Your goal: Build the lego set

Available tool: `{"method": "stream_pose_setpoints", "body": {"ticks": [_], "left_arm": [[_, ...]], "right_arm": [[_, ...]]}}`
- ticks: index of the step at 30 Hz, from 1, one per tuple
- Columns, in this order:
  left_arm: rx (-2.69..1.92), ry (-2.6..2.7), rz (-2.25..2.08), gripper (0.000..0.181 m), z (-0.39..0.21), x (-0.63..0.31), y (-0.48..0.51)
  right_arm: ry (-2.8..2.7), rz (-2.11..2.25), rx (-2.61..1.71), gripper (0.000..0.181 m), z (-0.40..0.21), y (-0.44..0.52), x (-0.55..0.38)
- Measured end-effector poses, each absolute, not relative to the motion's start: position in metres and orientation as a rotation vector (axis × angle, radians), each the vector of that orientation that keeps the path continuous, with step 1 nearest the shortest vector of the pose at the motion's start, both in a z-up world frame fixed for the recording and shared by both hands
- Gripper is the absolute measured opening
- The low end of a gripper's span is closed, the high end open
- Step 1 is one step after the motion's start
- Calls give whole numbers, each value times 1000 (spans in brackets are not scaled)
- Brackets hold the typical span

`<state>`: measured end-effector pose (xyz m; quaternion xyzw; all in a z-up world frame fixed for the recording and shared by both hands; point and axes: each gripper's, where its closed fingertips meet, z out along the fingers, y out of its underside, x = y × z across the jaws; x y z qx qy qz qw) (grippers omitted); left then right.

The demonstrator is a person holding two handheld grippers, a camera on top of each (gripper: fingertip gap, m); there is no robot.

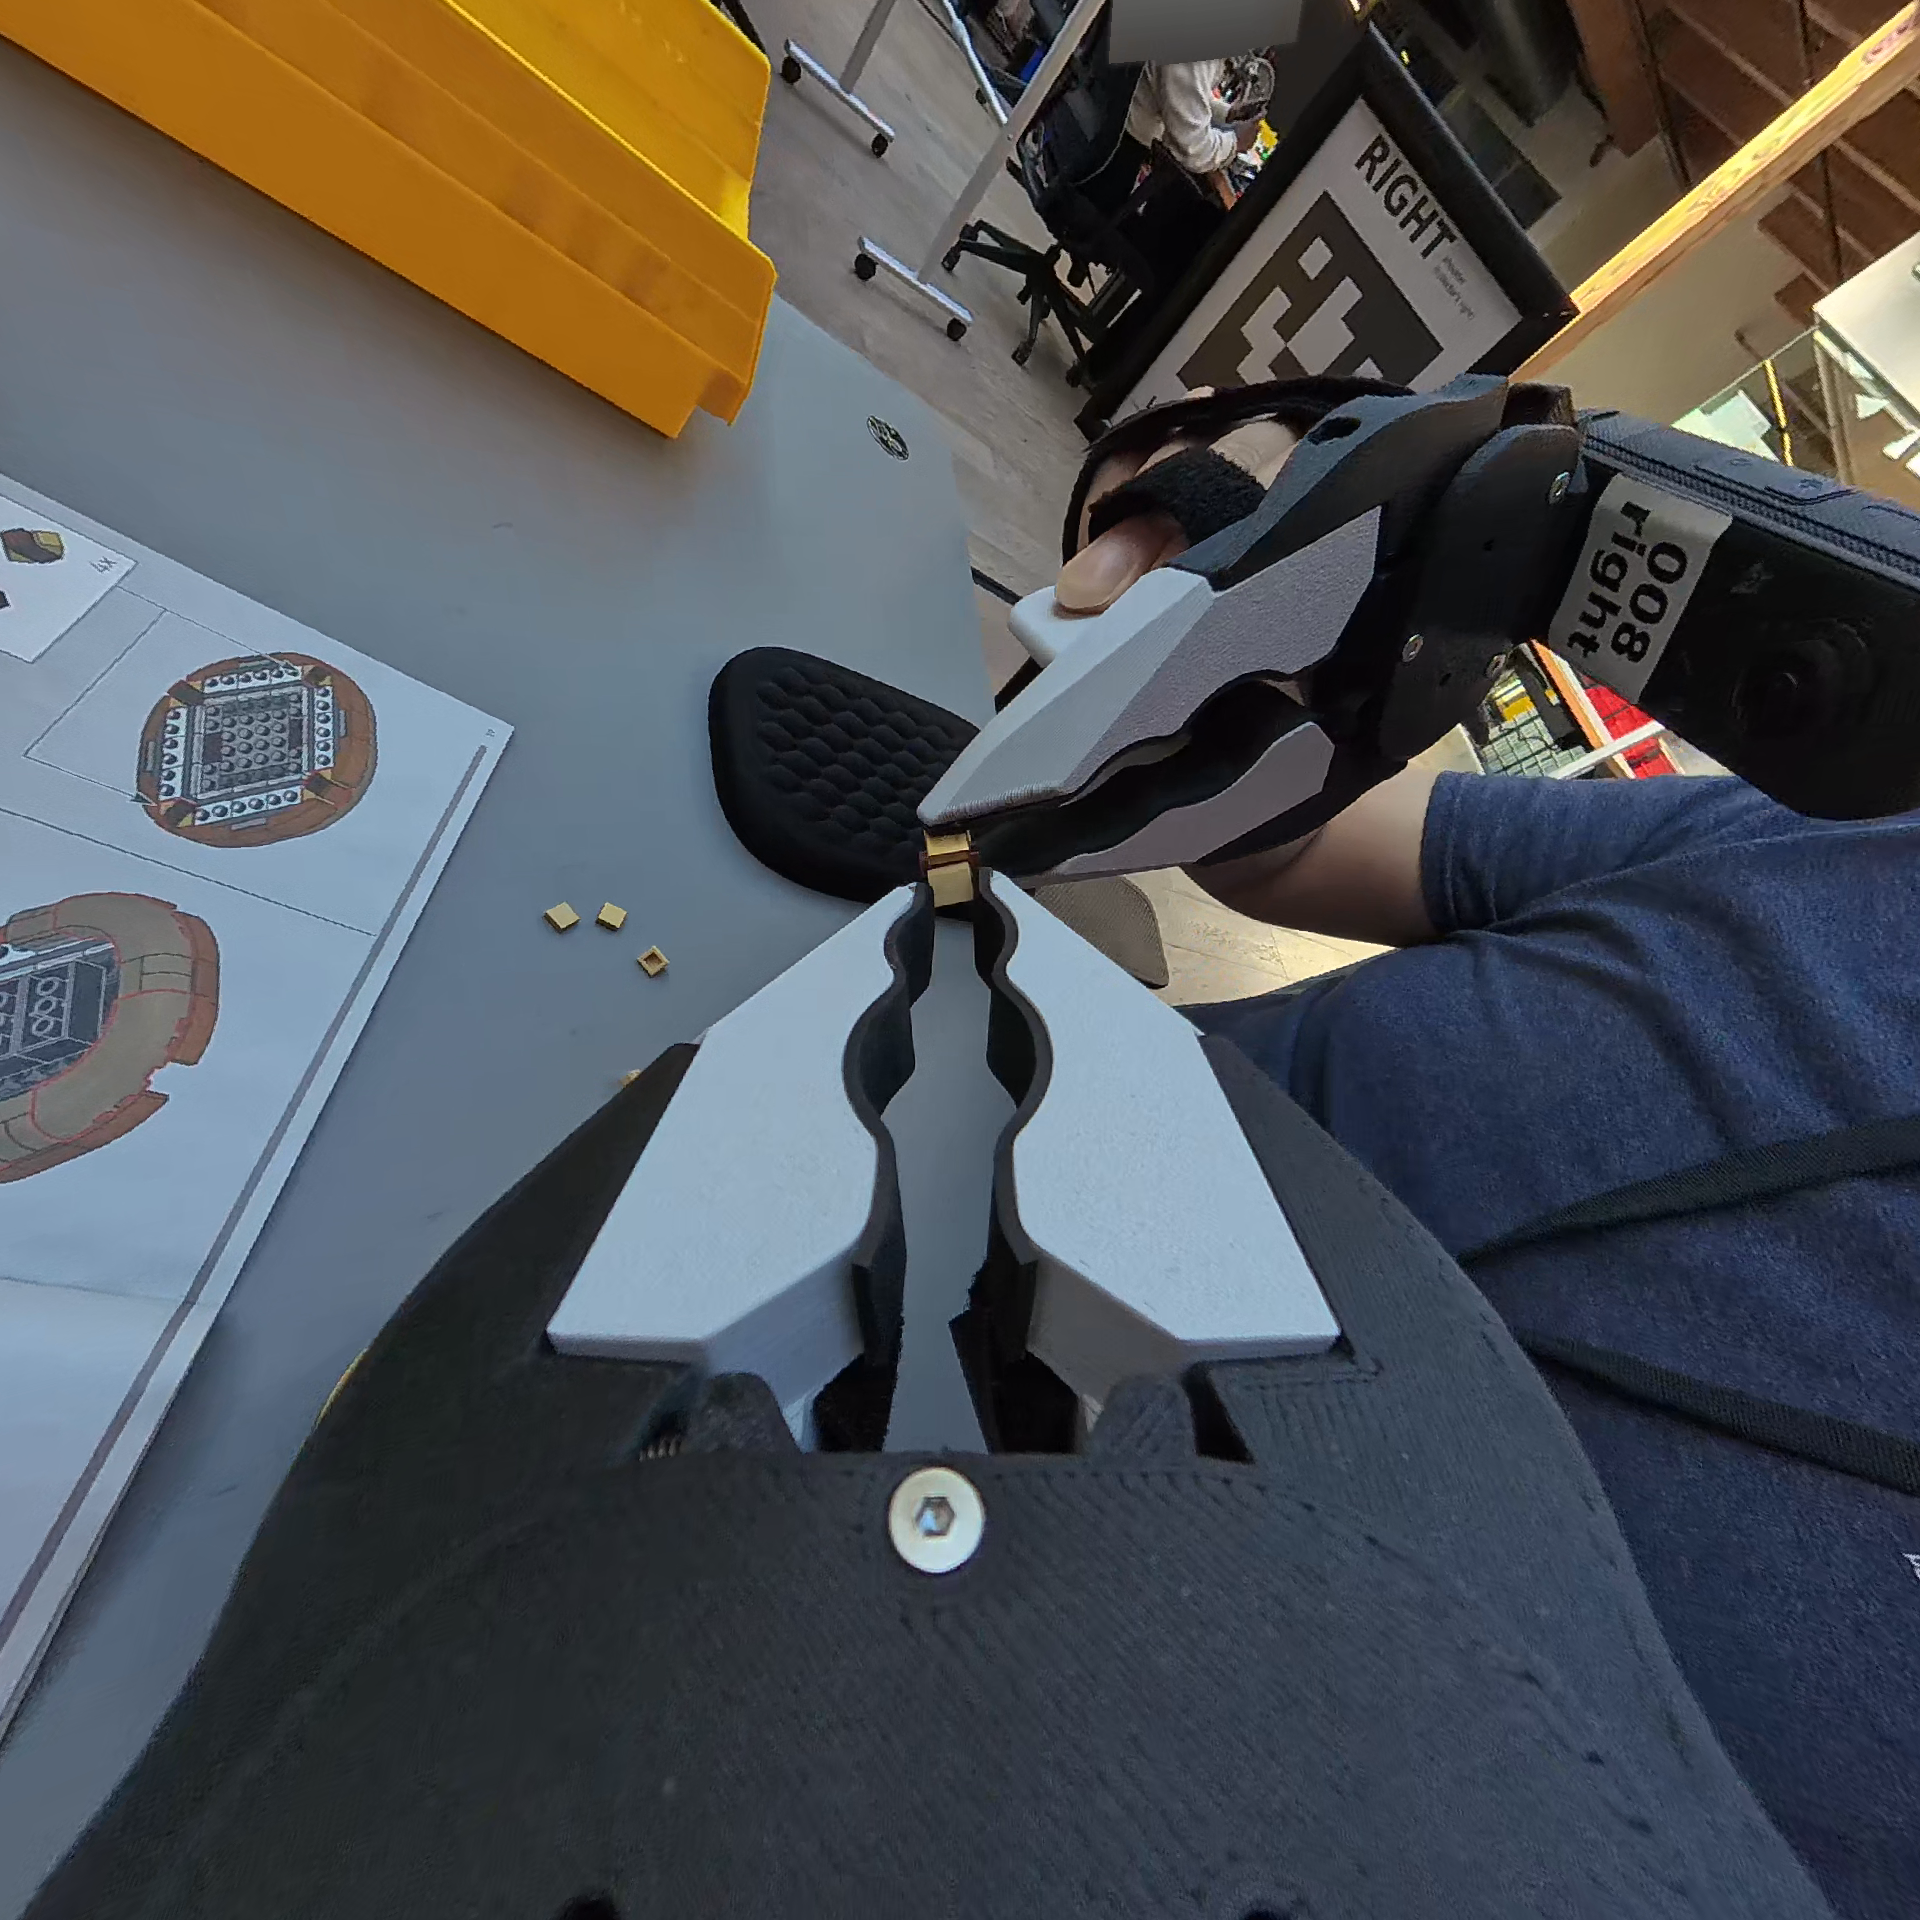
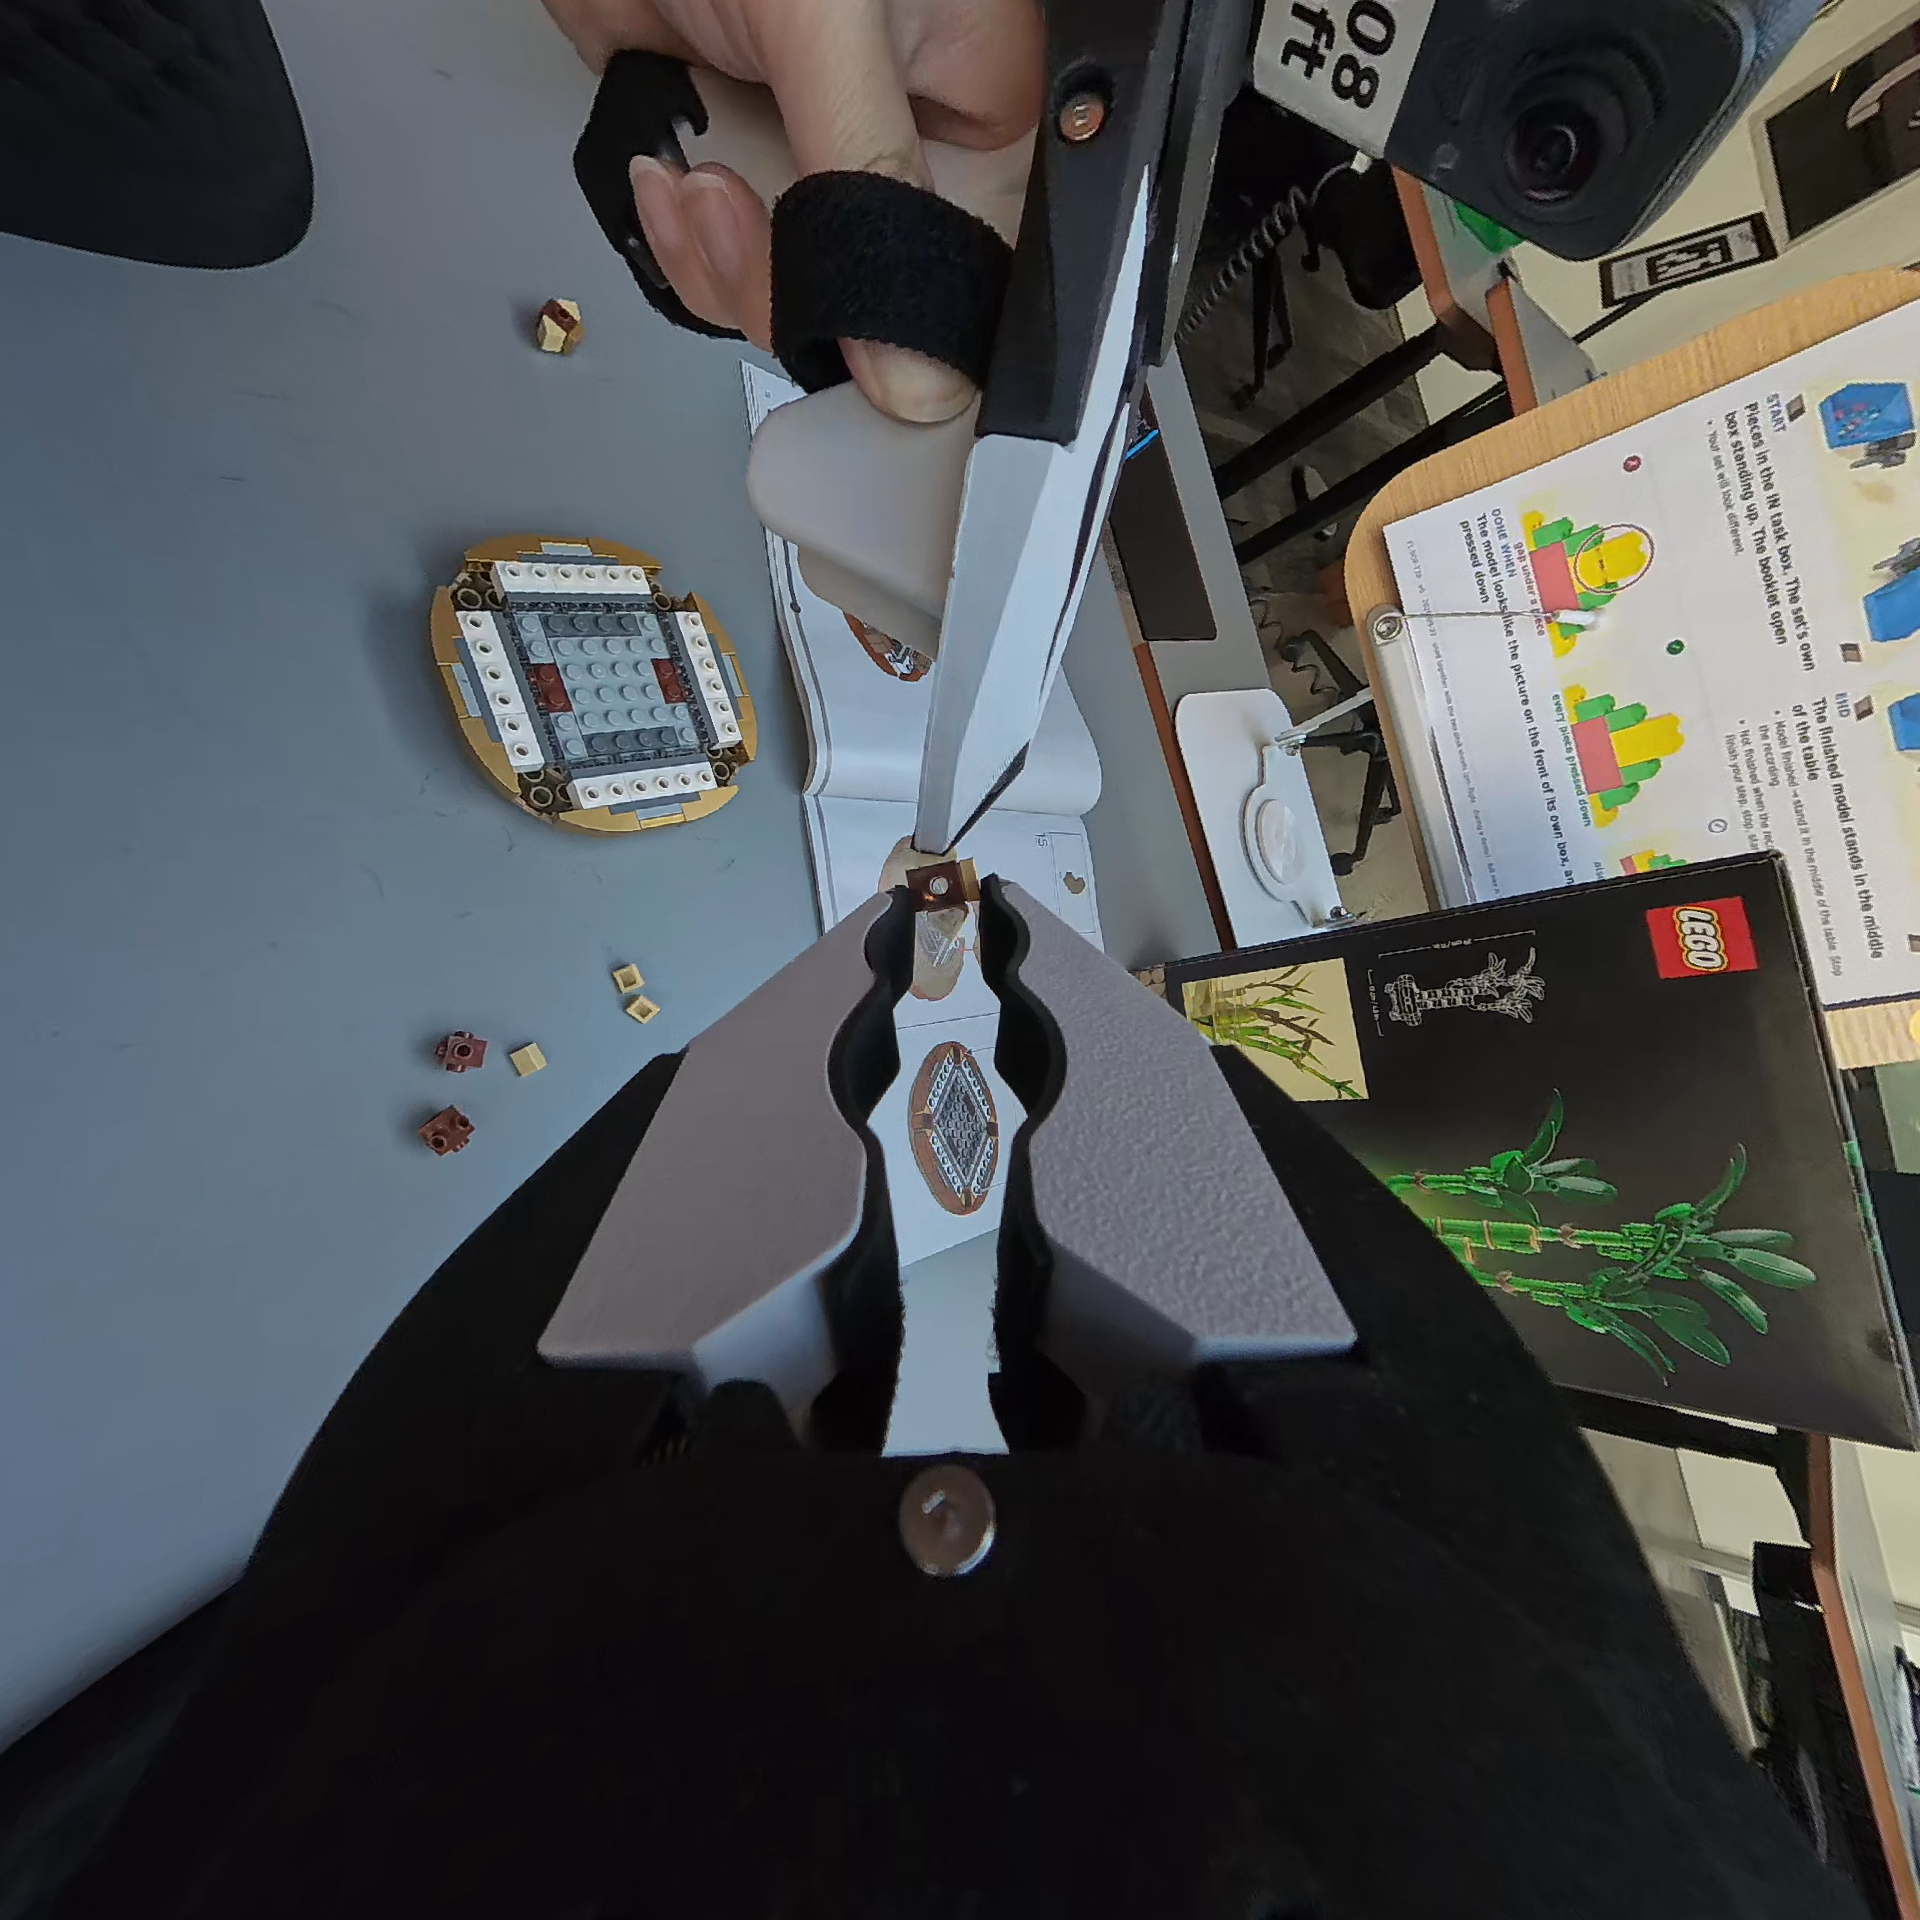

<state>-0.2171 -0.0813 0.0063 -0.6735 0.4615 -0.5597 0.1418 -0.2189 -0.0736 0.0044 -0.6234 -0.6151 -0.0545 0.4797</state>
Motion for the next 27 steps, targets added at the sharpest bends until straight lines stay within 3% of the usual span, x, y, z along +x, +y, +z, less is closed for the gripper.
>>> {"method": "stream_pose_setpoints", "body": {"ticks": [6, 8, 10, 17, 27], "left_arm": [[-1824, 1264, -1756, 5, 32, -222, -81], [-1718, 1214, -1814, 5, 50, -223, -80], [-1575, 1140, -1891, 6, 74, -226, -80], [-1336, 942, -1983, 5, 123, -225, -88], [-1277, 919, -1985, 6, 142, -221, -110]], "right_arm": [[-1385, -28, -1444, 16, 30, -75, -223], [-1280, 16, -1411, 40, 46, -73, -222], [-1155, 51, -1351, 51, 64, -71, -218], [-922, -105, -1030, 34, 114, -89, -210], [-865, -110, -914, 30, 143, -111, -212]]}}
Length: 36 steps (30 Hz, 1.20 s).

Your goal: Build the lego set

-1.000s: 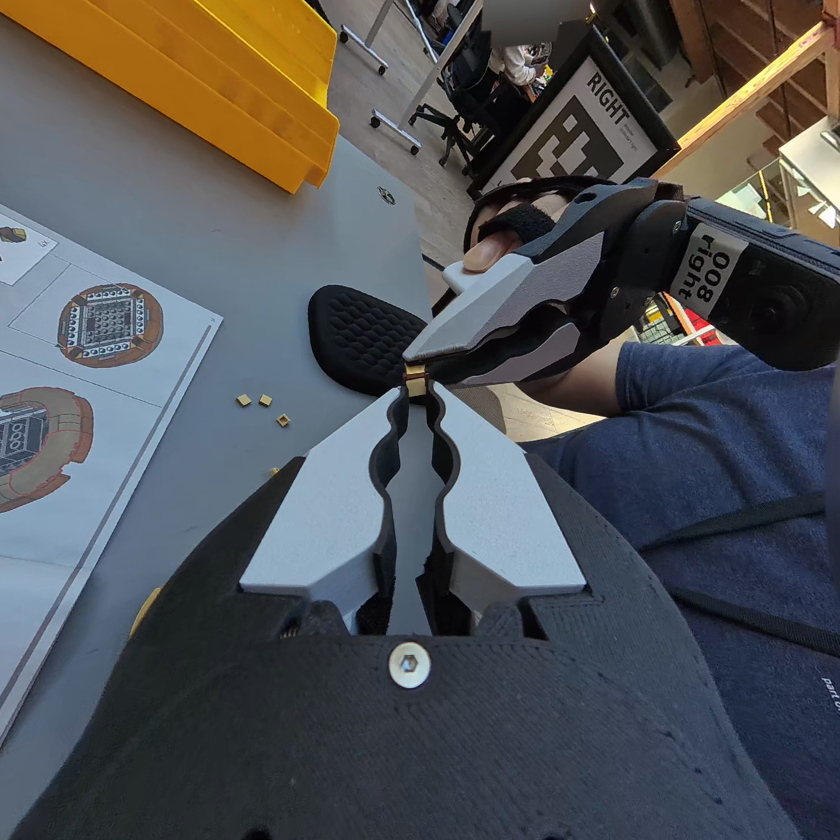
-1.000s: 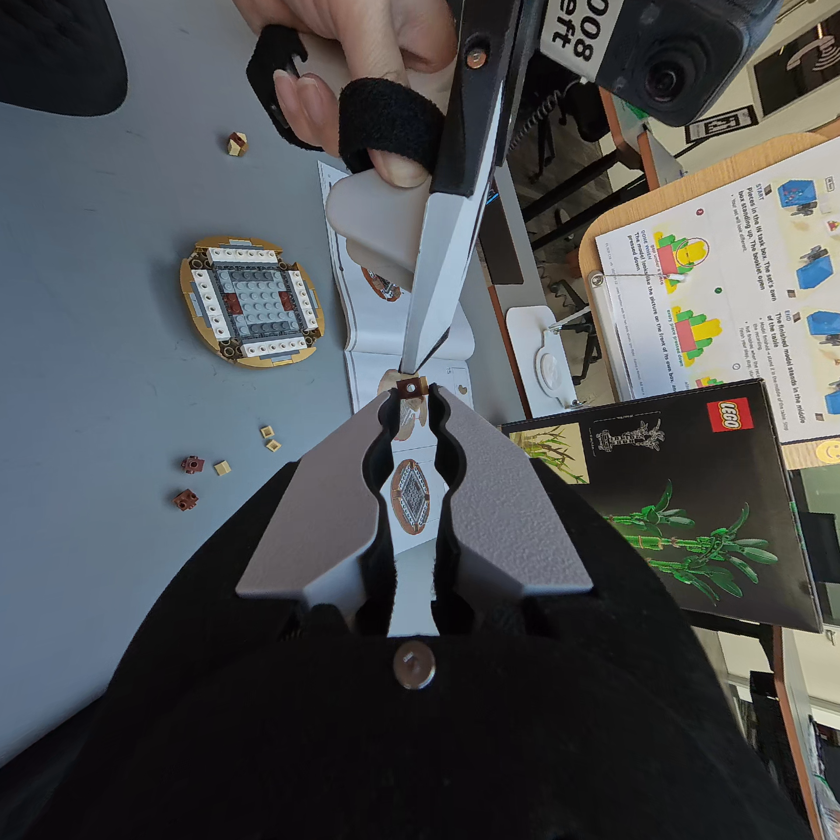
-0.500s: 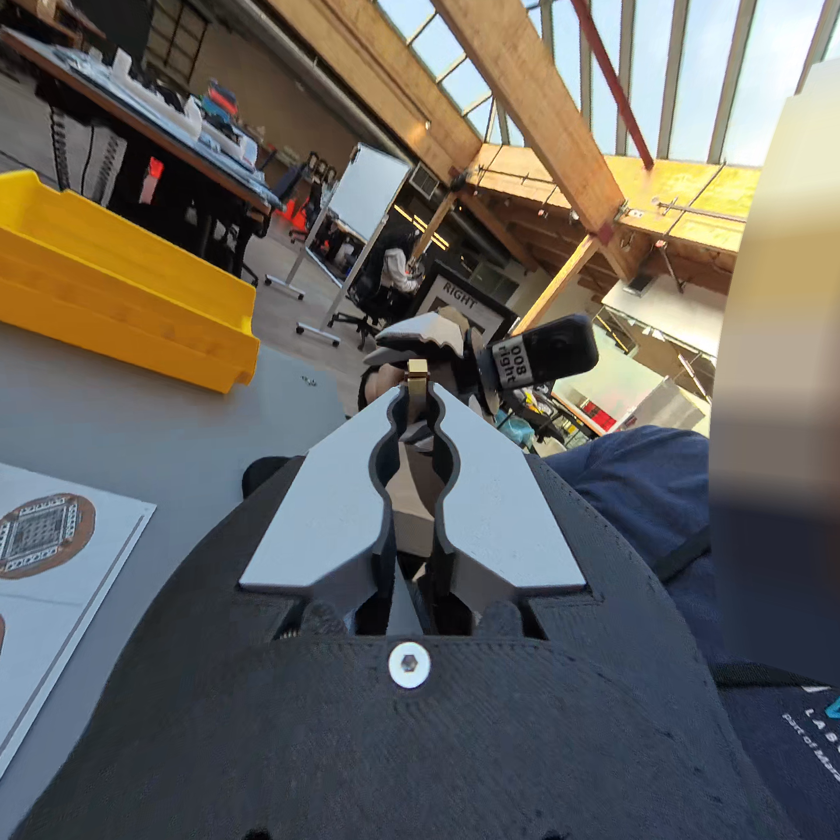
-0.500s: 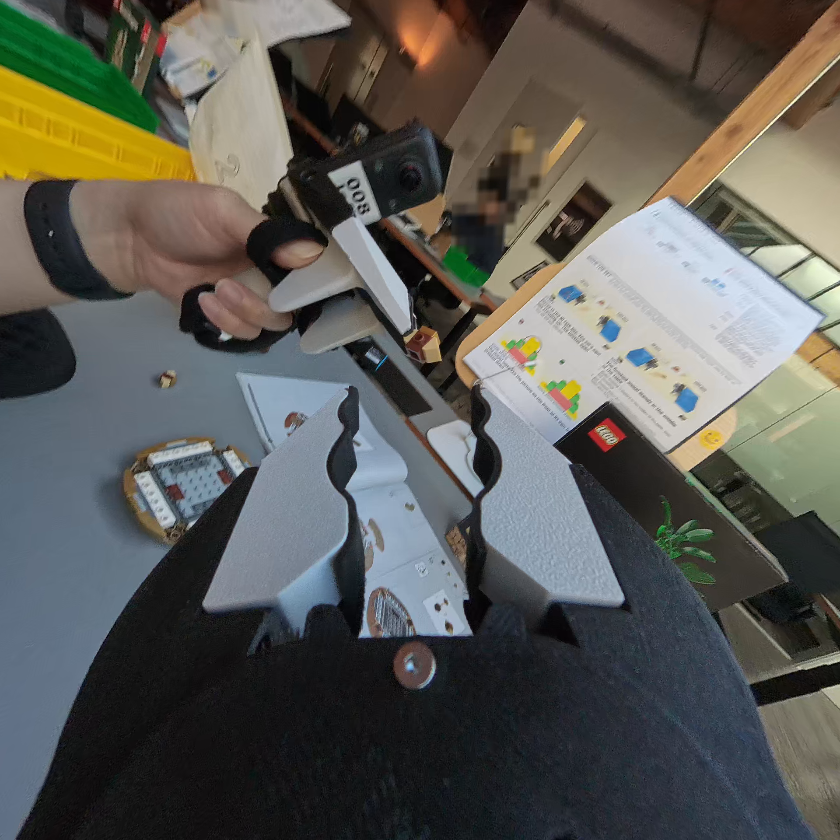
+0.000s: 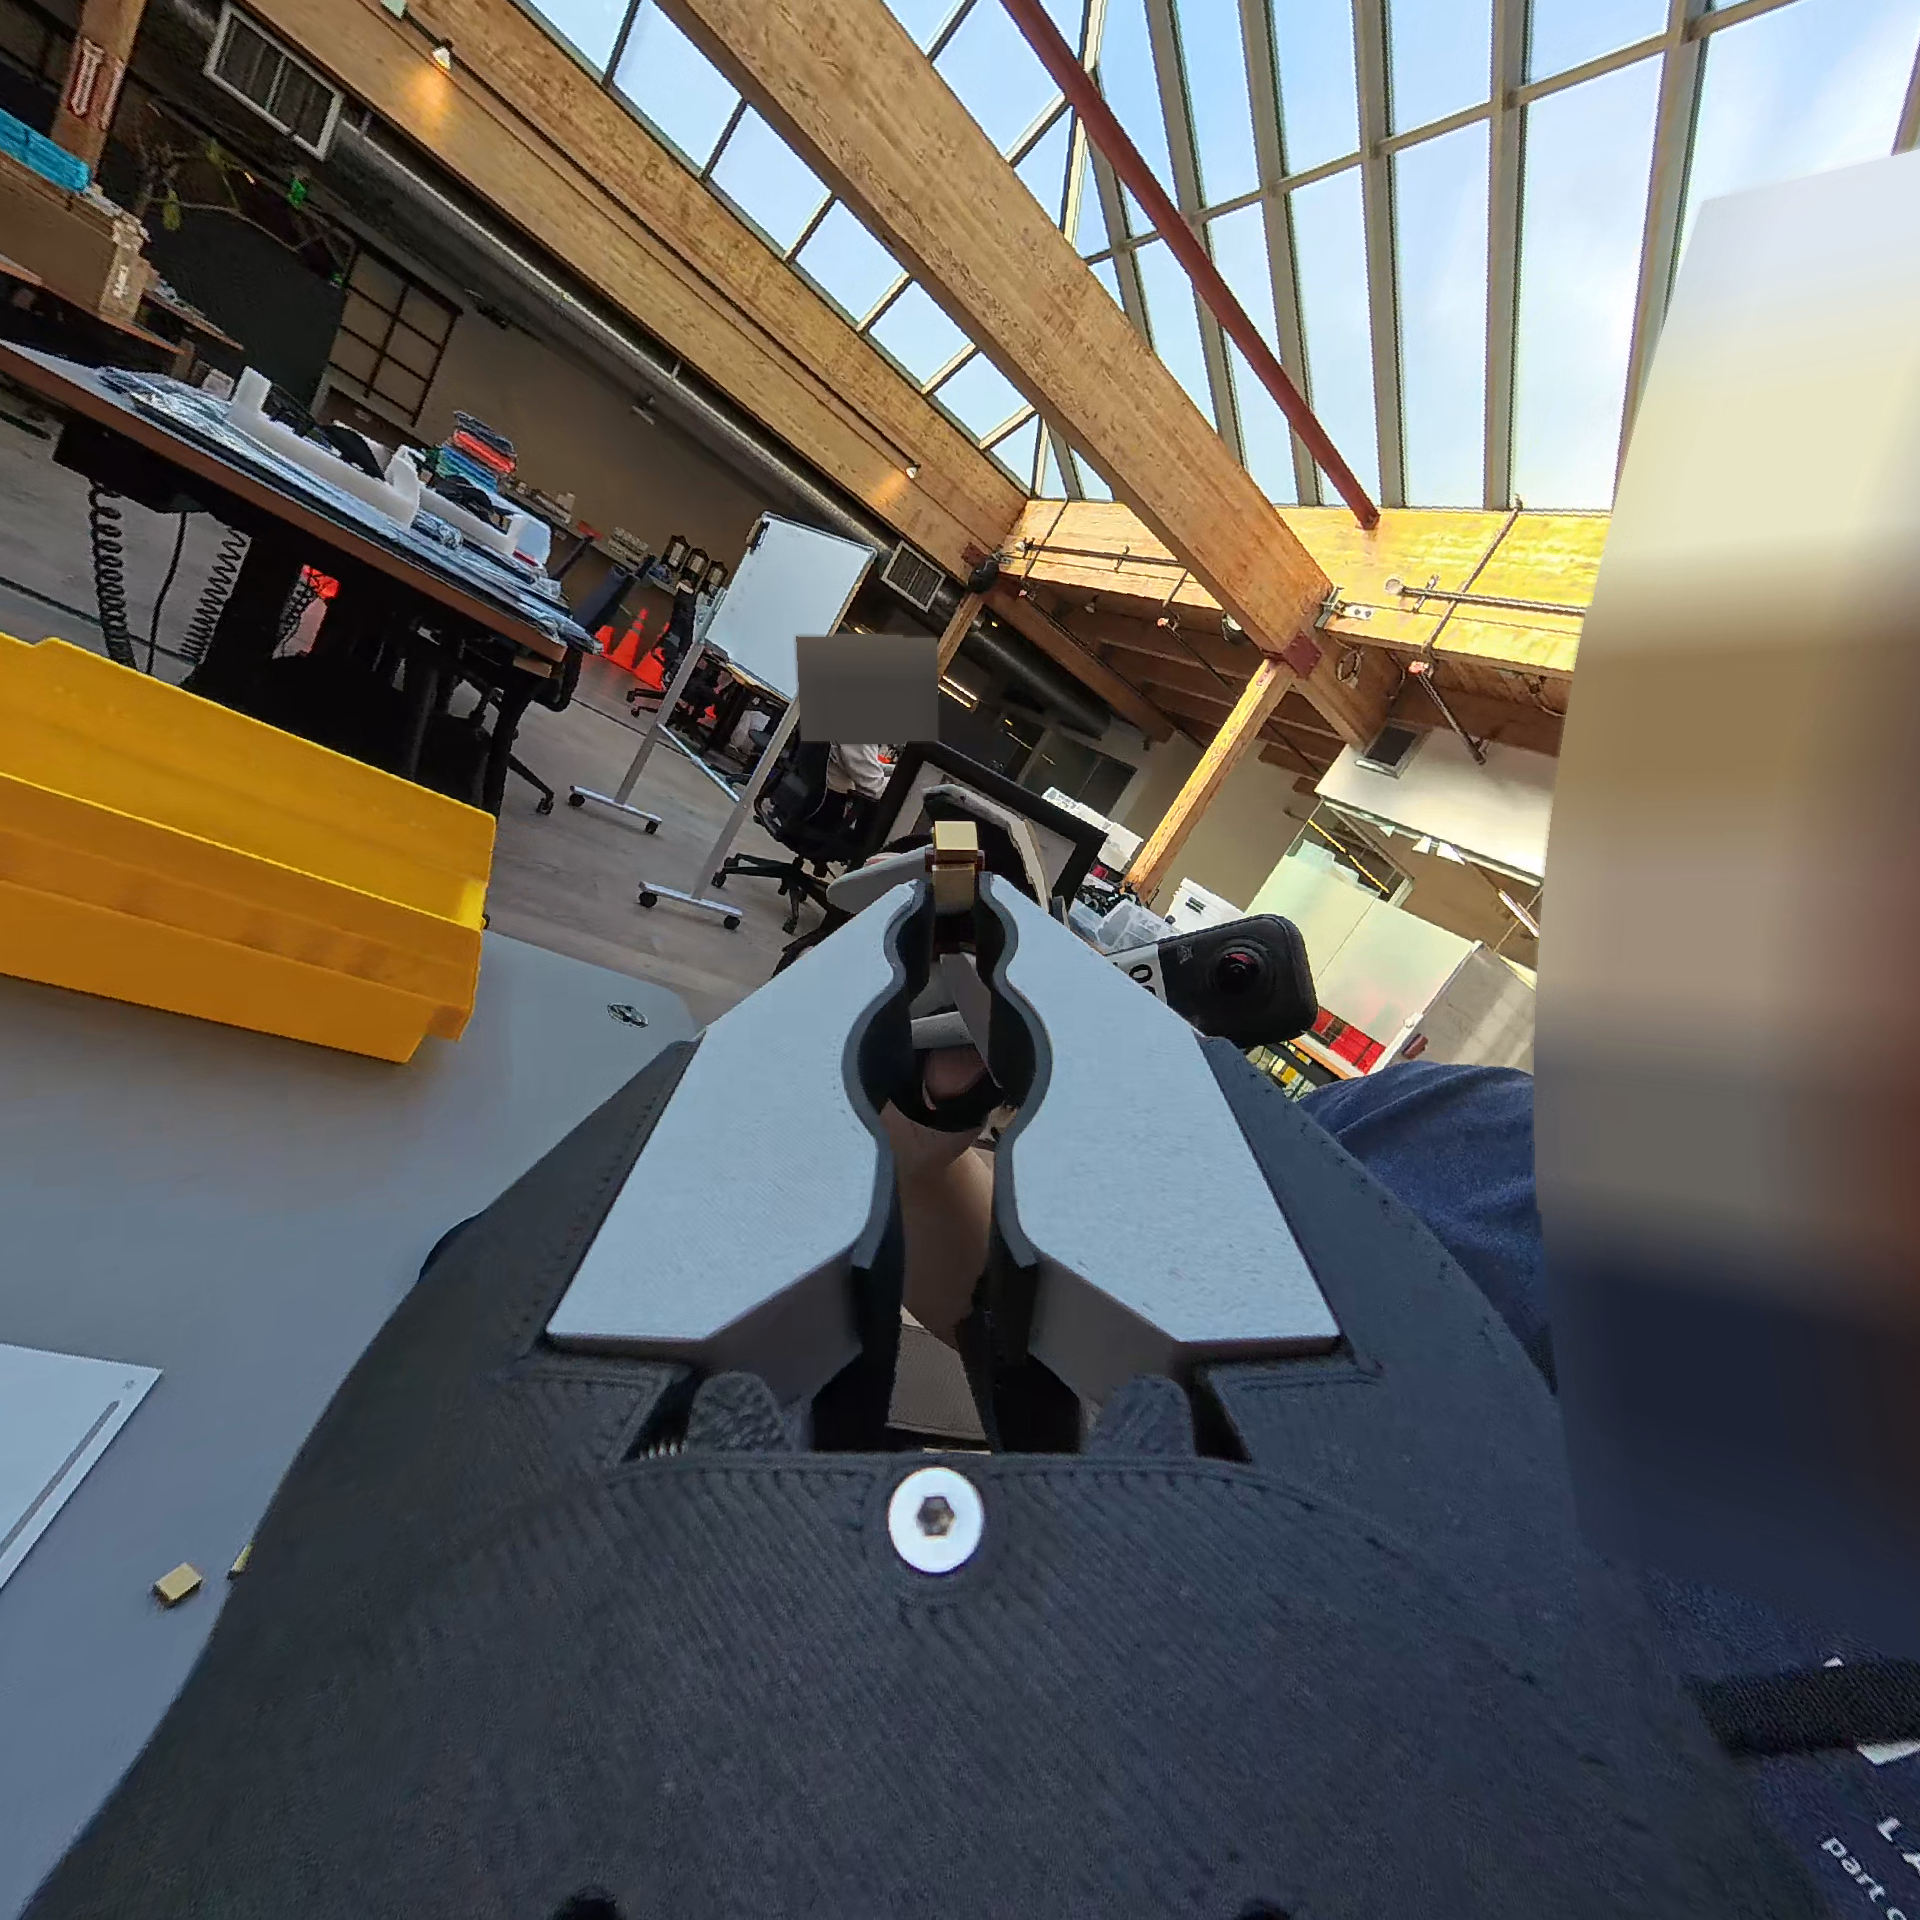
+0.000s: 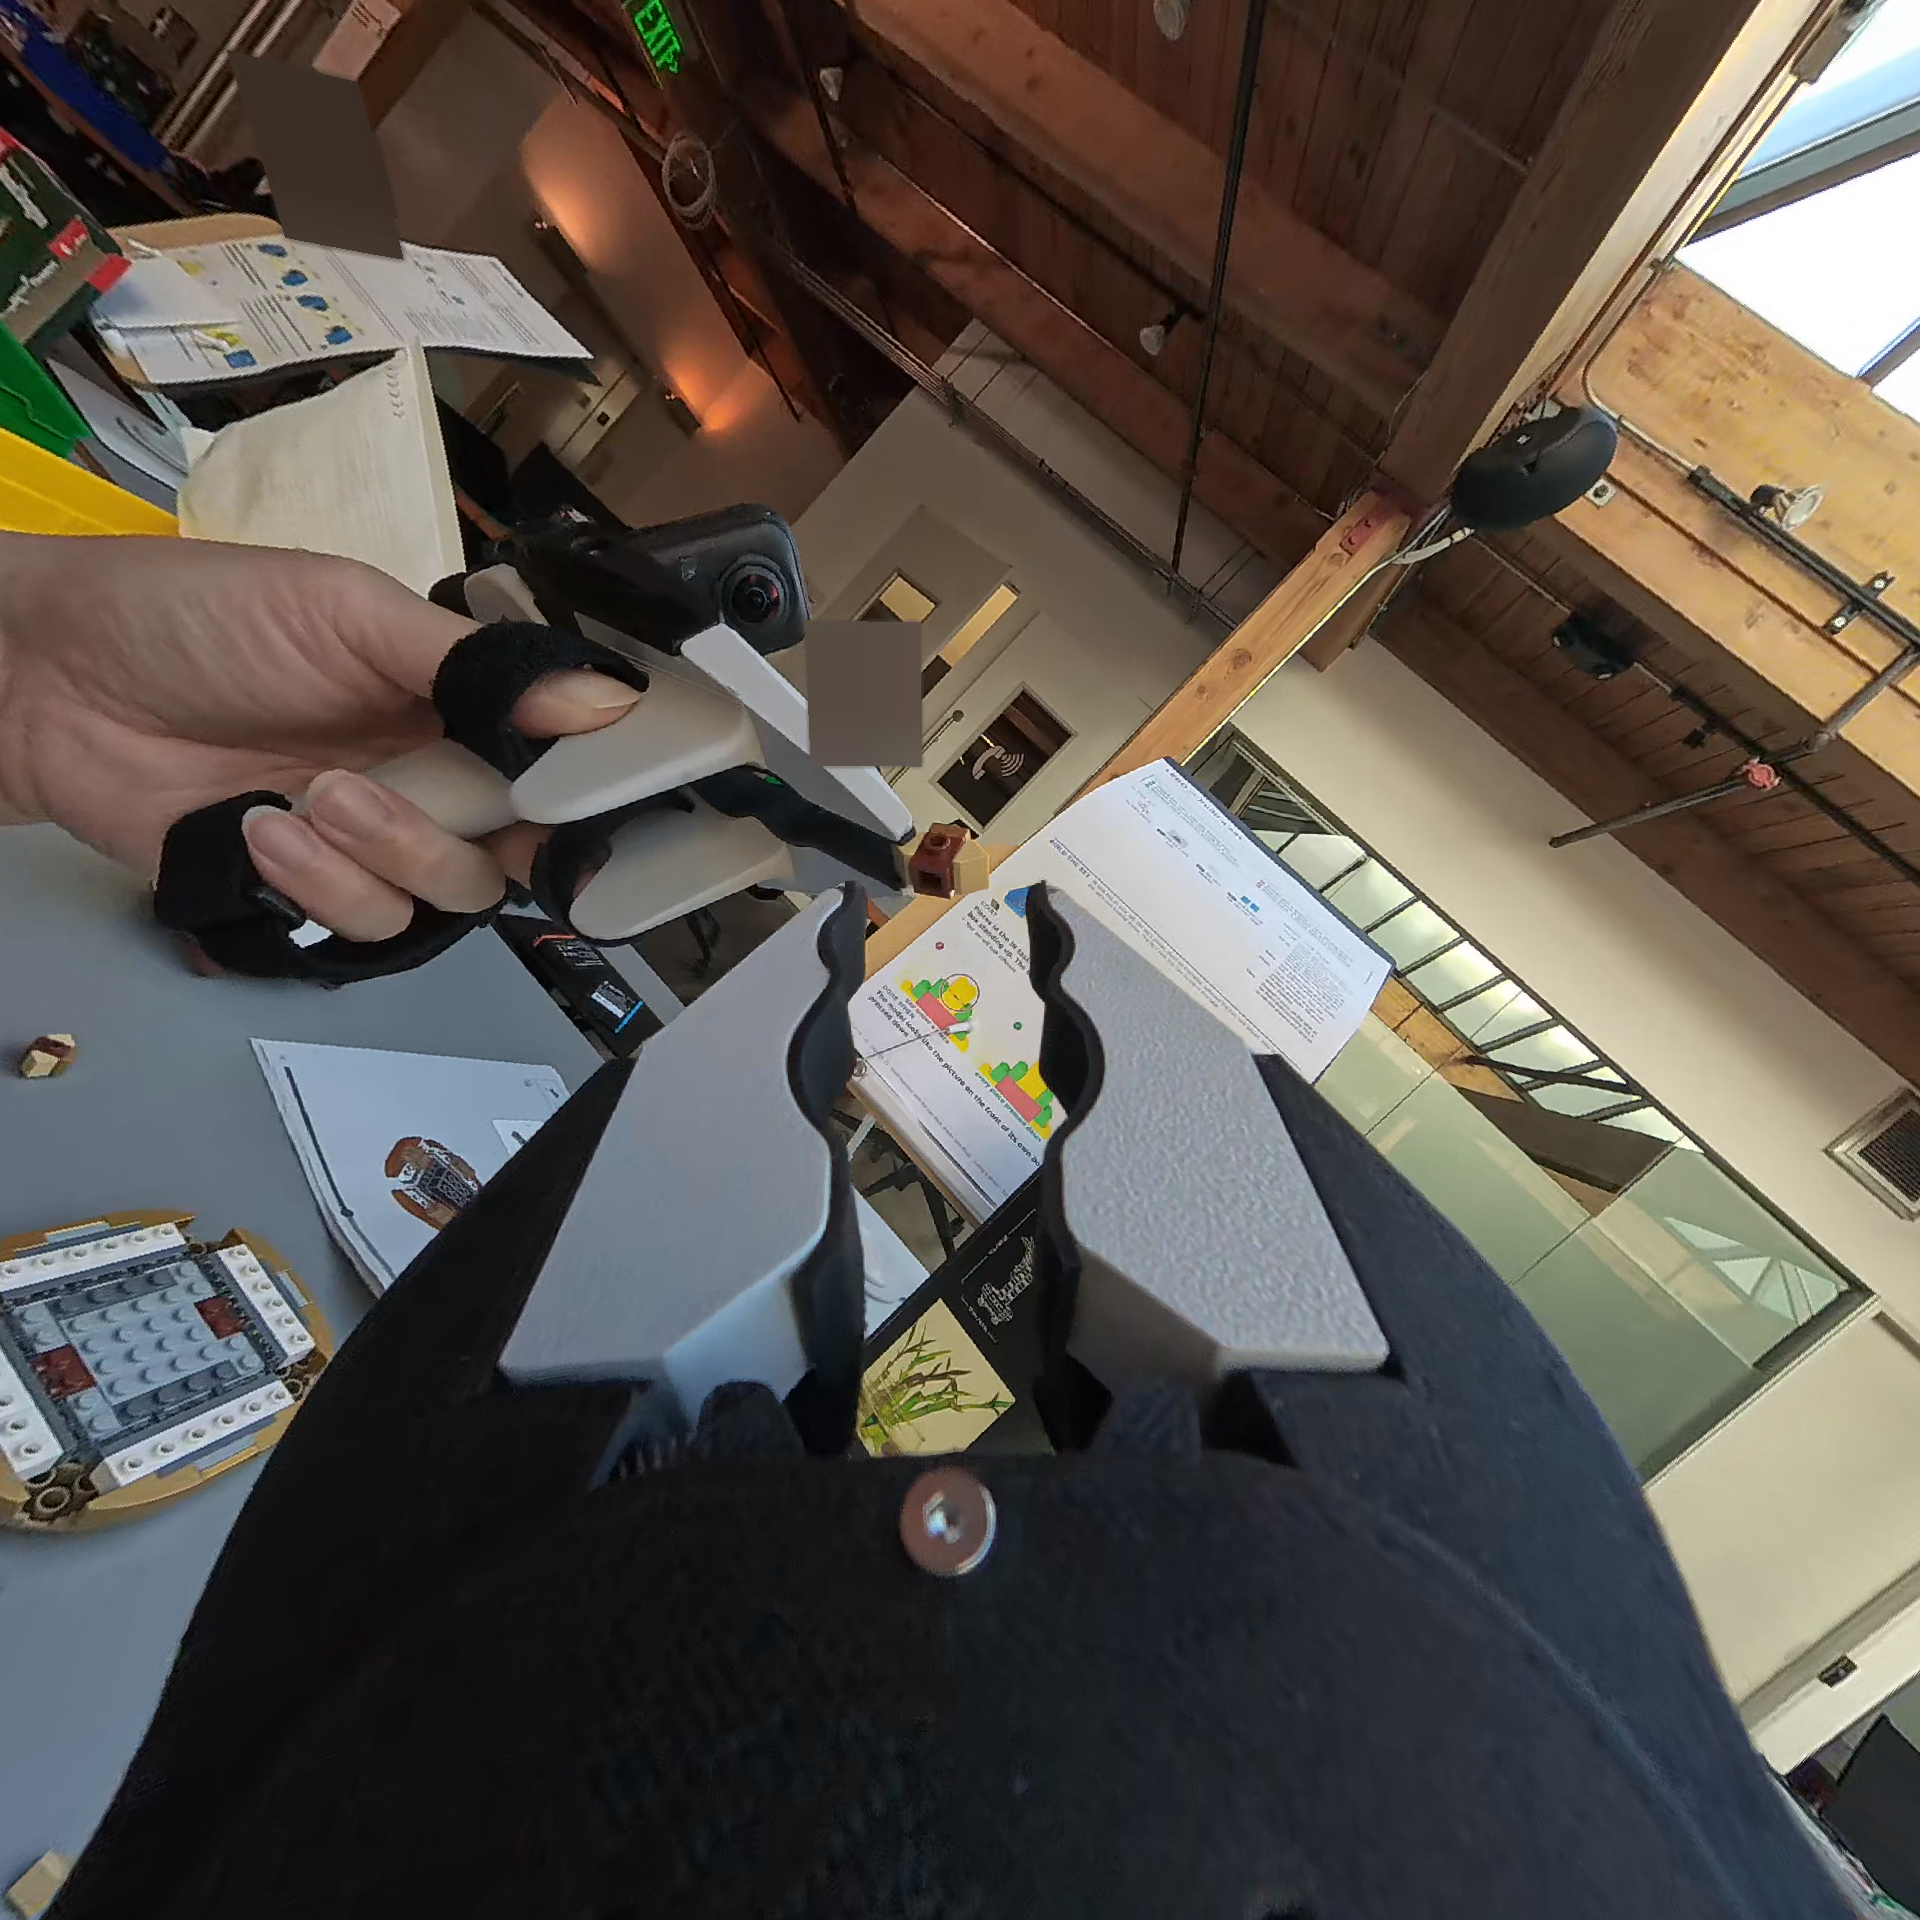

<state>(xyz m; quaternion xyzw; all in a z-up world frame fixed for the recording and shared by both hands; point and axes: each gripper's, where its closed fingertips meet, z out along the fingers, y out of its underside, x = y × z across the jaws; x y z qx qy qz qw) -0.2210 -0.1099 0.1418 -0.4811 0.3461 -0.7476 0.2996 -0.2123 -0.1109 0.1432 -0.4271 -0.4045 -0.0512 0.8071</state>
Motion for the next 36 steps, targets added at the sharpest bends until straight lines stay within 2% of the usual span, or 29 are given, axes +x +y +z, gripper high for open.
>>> {"method": "stream_pose_setpoints", "body": {"ticks": [9, 19, 23, 26, 29, 32, 36], "left_arm": [[-1296, 972, -1982, 6, 138, -215, -119], [-1336, 1025, -2023, 6, 135, -214, -127], [-1389, 1050, -2055, 24, 130, -214, -128], [-1383, 1046, -2104, 26, 132, -216, -130], [-1426, 1066, -2112, 23, 125, -213, -131], [-1433, 1098, -2108, 10, 121, -212, -132], [-1480, 1119, -2072, 9, 114, -211, -131]], "right_arm": [[-907, -105, -906, 17, 144, -115, -214], [-938, 78, -934, 15, 140, -122, -212], [-968, 194, -945, 15, 139, -127, -212], [-1019, 221, -958, 15, 134, -129, -213], [-1077, 204, -972, 15, 125, -130, -216], [-1110, 204, -985, 15, 119, -131, -219], [-1137, 207, -1012, 15, 112, -129, -219]]}}
